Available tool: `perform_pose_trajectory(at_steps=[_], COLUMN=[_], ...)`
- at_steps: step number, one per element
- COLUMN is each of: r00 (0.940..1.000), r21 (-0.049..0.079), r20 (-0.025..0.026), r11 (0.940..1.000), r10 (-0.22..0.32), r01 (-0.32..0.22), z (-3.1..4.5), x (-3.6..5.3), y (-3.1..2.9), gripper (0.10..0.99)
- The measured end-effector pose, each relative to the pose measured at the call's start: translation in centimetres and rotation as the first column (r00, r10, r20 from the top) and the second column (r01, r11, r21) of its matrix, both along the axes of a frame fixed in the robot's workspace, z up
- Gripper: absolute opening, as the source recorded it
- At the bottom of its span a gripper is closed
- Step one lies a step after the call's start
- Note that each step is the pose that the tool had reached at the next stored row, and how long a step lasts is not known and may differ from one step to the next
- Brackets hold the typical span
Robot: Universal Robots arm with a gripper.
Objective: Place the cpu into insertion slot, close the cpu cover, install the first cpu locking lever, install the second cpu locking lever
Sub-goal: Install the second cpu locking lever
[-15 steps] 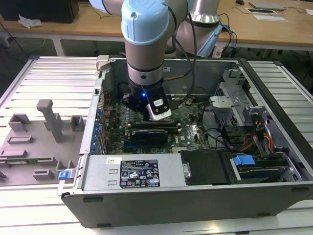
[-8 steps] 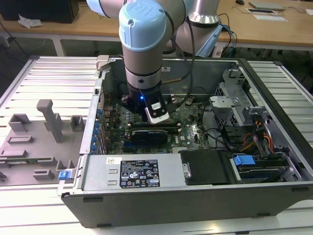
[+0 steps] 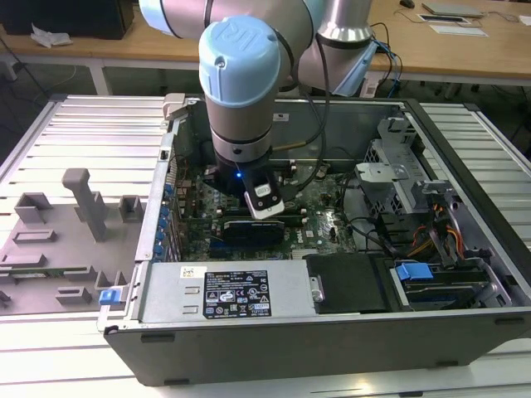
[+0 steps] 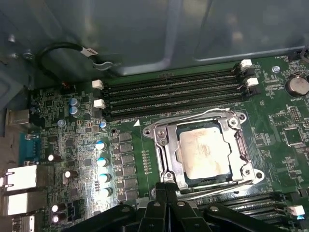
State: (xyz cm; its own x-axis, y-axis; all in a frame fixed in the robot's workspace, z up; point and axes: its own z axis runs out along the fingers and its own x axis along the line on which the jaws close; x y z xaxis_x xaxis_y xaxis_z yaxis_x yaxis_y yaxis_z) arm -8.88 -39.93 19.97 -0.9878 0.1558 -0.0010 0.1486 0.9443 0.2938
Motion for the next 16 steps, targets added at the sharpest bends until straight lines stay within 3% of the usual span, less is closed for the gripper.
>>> perform_pose_trajectory(at_steps=[4, 12, 16], r00=[1.0000, 1.0000, 1.0000], r21=[0.008, 0.009, 0.009], r20=[0.0001, 0.0001, 0.0002], r11=[1.0000, 1.0000, 1.0000], r10=[0.000, 0.000, 0.000], r01=[0.000, 0.000, 0.000], z=[-0.29, -0.42, 0.12], x=[-0.03, -0.03, -0.03], y=[-0.01, -0.01, -0.01], gripper=[0.106, 0.106, 0.106])
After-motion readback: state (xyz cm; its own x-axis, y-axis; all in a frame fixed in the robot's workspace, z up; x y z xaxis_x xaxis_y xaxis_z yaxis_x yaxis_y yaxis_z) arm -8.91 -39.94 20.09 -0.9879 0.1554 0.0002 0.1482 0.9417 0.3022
